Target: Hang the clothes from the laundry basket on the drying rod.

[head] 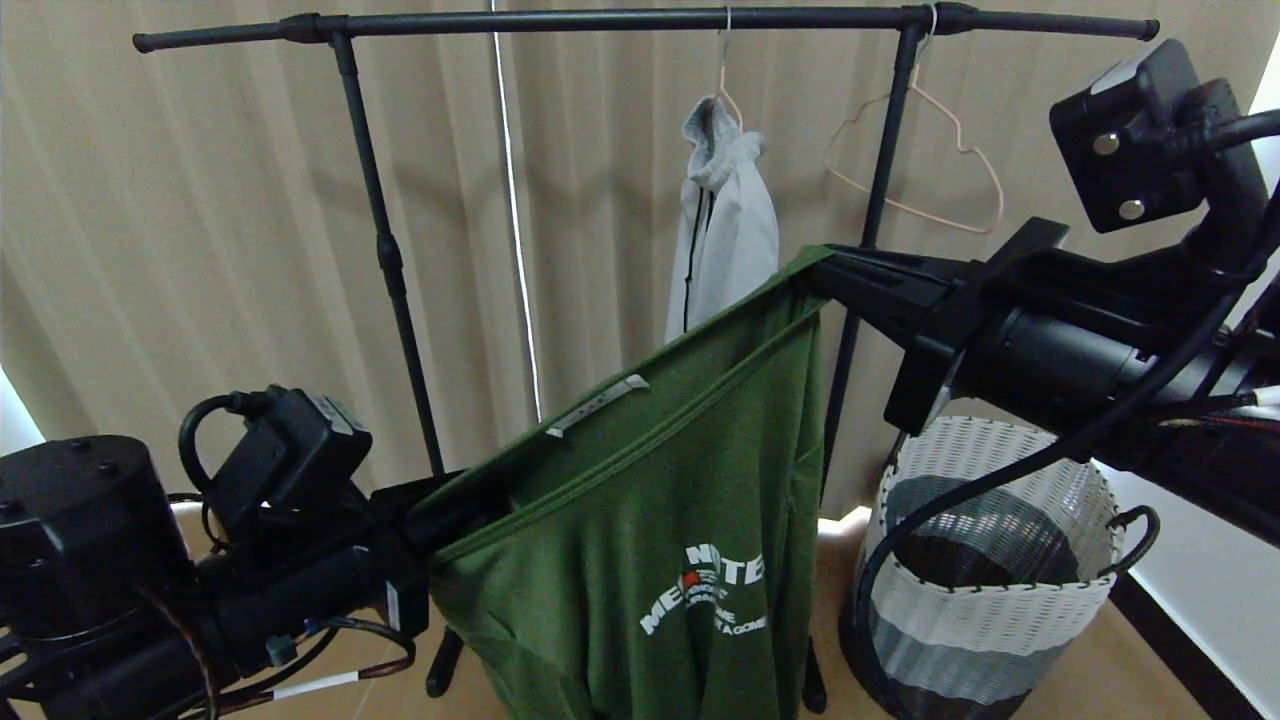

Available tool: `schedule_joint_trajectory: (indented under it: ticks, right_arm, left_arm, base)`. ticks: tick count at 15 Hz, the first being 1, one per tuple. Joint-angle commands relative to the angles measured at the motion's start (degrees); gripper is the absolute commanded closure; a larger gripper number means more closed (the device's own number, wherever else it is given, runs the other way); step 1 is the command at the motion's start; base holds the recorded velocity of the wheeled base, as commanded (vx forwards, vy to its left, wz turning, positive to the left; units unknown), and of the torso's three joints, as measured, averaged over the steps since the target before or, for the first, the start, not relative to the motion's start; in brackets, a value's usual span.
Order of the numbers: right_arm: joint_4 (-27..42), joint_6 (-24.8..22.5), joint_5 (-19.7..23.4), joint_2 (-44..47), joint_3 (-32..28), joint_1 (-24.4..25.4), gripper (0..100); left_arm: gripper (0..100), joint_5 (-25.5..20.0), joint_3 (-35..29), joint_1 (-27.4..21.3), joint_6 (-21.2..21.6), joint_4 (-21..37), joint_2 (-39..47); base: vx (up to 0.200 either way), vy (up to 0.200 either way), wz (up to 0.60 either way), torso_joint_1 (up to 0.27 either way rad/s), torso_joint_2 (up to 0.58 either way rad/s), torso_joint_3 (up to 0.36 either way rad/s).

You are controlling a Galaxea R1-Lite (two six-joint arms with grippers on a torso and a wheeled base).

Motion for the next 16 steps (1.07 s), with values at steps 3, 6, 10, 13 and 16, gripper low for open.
schedule_joint_trajectory:
  ticks: [3,6,10,13,16]
  right_arm:
    - [-0.52,0.05,0.09,-0.68,3.86,-7.36,100]
    - [-0.52,2.78,0.01,-3.58,7.20,-9.21,100]
    - [-0.60,4.71,0.01,-5.60,6.05,-10.70,100]
    - [-0.60,5.33,0.01,-5.77,2.45,-10.79,100]
    - [-0.60,5.59,-0.08,-6.21,0.87,-10.79,100]
  left_arm:
    - [100,0.14,-1.69,1.75,3.12,-1.64,-2.99]
    - [100,0.14,-14.26,2.01,3.47,10.22,-4.92]
    - [100,-0.04,-41.94,1.40,3.38,45.03,-6.51]
    - [100,0.05,-54.43,-0.71,3.03,55.22,-5.36]
    - [100,0.49,-53.81,-4.93,0.48,54.96,-5.63]
  base:
    - [0.000,0.000,0.00,0.000,0.00,0.000]
    - [0.000,0.000,0.00,0.000,0.00,0.000]
    - [0.000,0.000,0.00,0.000,0.00,0.000]
    - [0.000,0.000,0.00,0.000,0.00,0.000]
    - [0.000,0.000,0.00,0.000,0.00,0.000]
